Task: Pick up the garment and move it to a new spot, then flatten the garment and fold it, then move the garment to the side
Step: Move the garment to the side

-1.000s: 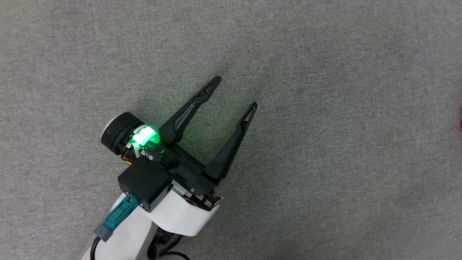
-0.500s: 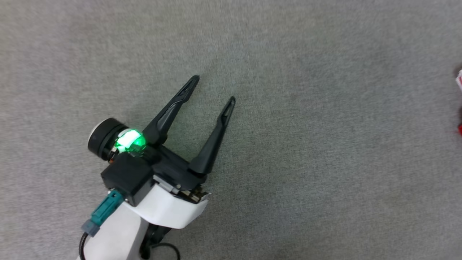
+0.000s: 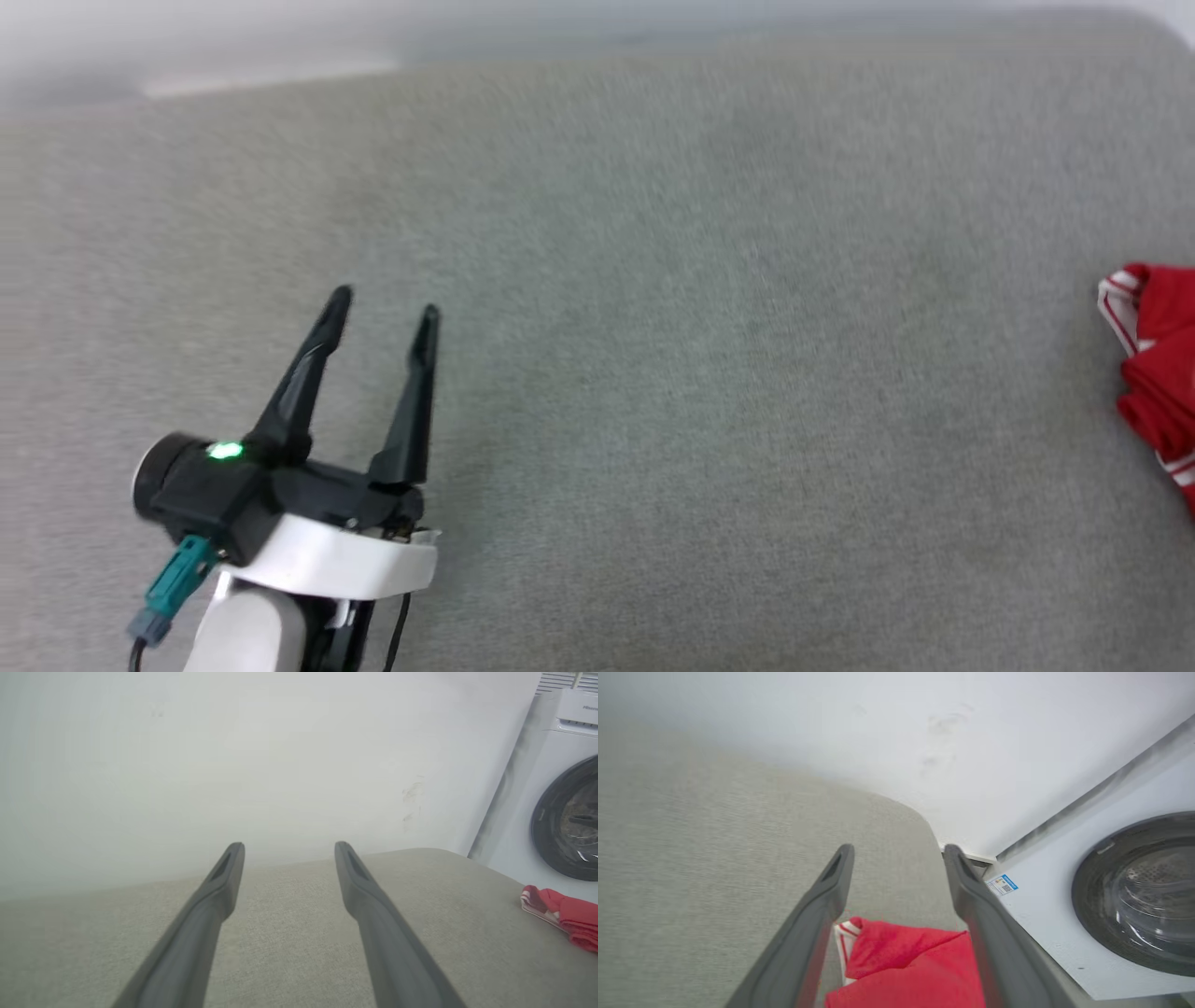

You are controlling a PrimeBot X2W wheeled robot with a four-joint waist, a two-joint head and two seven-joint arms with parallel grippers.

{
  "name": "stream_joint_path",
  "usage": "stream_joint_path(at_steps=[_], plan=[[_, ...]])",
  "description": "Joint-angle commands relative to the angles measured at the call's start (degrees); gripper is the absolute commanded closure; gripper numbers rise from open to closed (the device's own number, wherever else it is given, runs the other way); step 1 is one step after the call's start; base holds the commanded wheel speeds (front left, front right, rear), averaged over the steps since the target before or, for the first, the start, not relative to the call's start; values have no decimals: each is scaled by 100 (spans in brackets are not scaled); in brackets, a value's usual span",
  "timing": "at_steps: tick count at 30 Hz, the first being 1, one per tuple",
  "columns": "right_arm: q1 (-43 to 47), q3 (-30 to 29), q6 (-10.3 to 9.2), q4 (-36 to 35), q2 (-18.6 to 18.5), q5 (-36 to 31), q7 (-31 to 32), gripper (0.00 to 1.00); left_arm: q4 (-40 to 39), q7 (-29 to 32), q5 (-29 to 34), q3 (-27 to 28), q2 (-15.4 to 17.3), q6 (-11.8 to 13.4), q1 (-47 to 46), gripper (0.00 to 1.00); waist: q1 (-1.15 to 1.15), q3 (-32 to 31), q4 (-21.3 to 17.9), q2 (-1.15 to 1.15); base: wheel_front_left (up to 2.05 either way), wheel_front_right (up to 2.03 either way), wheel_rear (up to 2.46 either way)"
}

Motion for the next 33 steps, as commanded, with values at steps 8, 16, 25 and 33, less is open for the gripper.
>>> stream_joint_path(at_steps=[8, 16, 25, 33], plan=[[835, -40, -4, -910, 1106, 661, -1155, 0, 155, -12, 220, 568, -312, 10, 490, 0, 0, -864, 551, 0, 0, 0, 0], [1591, 158, -4, -894, 1863, 1089, -2087, 0, 295, -12, 352, 683, -457, -2, 762, 0, 0, -1188, 783, 0, 0, 0, 0], [2000, 489, -4, -244, 2120, 1346, -2832, 0, 575, -12, 266, 701, -532, -6, 851, 0, 0, -1316, 873, 0, 0, 0, 0], [1934, 683, -4, 120, 2257, 1213, -3079, 0, 738, -12, 324, 744, -589, -8, 961, 0, 0, -1361, 802, 0, 0, 0, 0]])
